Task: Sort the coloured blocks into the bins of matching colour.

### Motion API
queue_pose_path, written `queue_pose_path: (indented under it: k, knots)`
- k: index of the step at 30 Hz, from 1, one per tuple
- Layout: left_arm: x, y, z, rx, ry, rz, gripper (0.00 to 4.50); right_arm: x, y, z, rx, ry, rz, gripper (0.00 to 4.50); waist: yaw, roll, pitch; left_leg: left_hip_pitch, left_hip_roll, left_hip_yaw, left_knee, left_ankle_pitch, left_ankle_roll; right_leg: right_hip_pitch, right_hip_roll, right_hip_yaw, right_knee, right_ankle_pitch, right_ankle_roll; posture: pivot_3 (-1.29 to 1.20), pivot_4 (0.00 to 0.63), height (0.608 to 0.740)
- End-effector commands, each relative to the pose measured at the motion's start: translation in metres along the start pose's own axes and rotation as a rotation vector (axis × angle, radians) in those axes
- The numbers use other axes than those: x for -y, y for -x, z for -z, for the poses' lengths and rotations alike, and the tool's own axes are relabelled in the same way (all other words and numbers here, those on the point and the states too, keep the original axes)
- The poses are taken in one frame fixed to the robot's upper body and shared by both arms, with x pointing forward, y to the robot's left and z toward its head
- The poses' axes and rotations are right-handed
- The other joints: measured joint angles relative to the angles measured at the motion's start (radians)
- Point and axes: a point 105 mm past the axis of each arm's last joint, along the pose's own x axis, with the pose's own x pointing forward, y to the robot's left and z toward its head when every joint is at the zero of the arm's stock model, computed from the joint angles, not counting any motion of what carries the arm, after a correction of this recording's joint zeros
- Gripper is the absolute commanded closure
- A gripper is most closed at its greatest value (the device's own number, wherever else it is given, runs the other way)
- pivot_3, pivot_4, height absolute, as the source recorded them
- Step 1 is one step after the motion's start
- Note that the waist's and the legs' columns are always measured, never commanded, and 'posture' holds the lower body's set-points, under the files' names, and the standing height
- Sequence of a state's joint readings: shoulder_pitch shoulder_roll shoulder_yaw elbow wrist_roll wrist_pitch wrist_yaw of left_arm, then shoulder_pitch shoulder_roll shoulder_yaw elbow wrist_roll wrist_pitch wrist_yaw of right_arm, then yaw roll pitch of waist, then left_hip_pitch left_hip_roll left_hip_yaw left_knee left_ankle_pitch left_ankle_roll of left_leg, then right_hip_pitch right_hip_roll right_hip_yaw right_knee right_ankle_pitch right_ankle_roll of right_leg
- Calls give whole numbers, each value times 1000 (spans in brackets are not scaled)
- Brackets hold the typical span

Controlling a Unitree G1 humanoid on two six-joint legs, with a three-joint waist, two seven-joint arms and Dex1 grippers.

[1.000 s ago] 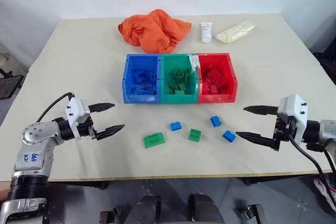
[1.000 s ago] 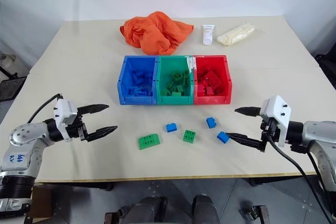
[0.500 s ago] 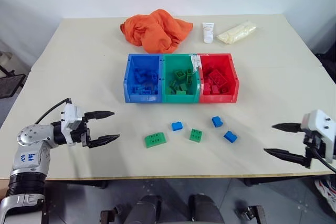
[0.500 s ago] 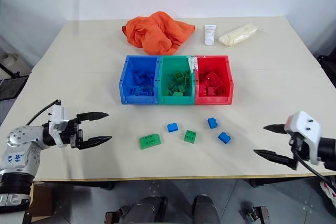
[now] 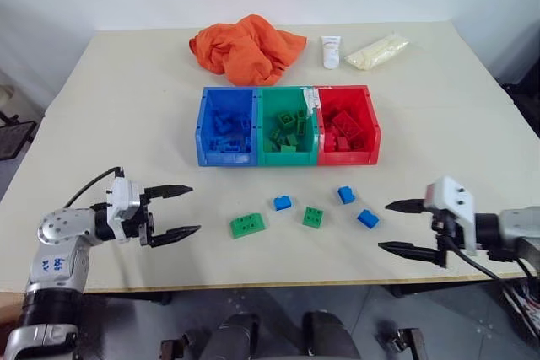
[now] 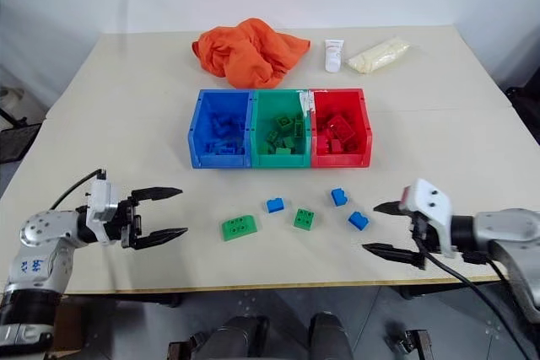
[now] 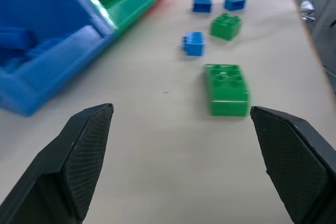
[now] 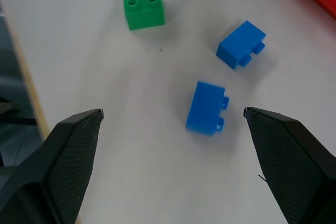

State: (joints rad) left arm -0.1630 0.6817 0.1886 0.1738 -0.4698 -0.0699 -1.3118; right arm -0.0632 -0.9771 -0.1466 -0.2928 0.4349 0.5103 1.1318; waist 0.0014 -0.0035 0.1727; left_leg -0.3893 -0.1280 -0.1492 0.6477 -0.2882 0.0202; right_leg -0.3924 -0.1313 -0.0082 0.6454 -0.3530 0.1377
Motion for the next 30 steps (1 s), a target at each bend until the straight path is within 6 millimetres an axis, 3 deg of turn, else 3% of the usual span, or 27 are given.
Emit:
queue_pose_path:
  k: [1,5,8,16,18,23,24,26,30]
  knots:
    - [10,-2,-11,27,-20,3,51,8,-13,7,-21,-1,20,0,0,0,0,0,0,0,0,0,0,0,0,0,0,0,0,0,150,740]
    - [17,-3,-12,33,1,-12,51,21,-24,15,-37,-2,57,0,1,0,0,0,0,0,0,0,0,0,0,0,0,0,0,0,150,740]
    - [19,-4,-12,36,7,-19,0,28,-28,17,-23,-3,85,554,2,0,0,0,0,0,0,0,0,0,0,0,0,0,0,0,150,740]
    - [22,-5,-12,48,11,-33,0,26,-21,10,12,6,95,3315,1,0,0,1,0,0,0,0,0,0,0,0,0,0,0,0,150,740]
    - [21,-5,-11,48,11,-41,0,25,-19,3,24,12,98,3575,2,0,0,1,0,0,0,0,0,0,0,0,0,0,0,0,150,740]
    - [17,-6,-14,70,0,-72,0,28,-15,-43,157,45,120,3573,-3,0,0,1,0,1,0,0,0,0,1,1,0,0,0,0,150,740]
    - [17,-7,-13,71,-1,-72,0,33,-17,-61,209,66,131,3573,-5,0,0,1,1,1,0,0,0,0,1,1,0,0,0,0,150,740]
    - [15,-9,-14,74,-6,-75,0,40,-25,-94,287,101,132,3573,-10,0,0,1,1,3,0,0,-1,0,2,2,0,0,-1,0,150,740]
    - [9,-11,-15,84,-22,-92,0,58,-49,-122,315,95,160,3573,-3,0,0,2,2,4,-1,0,-2,-1,2,3,1,0,-2,0,150,740]
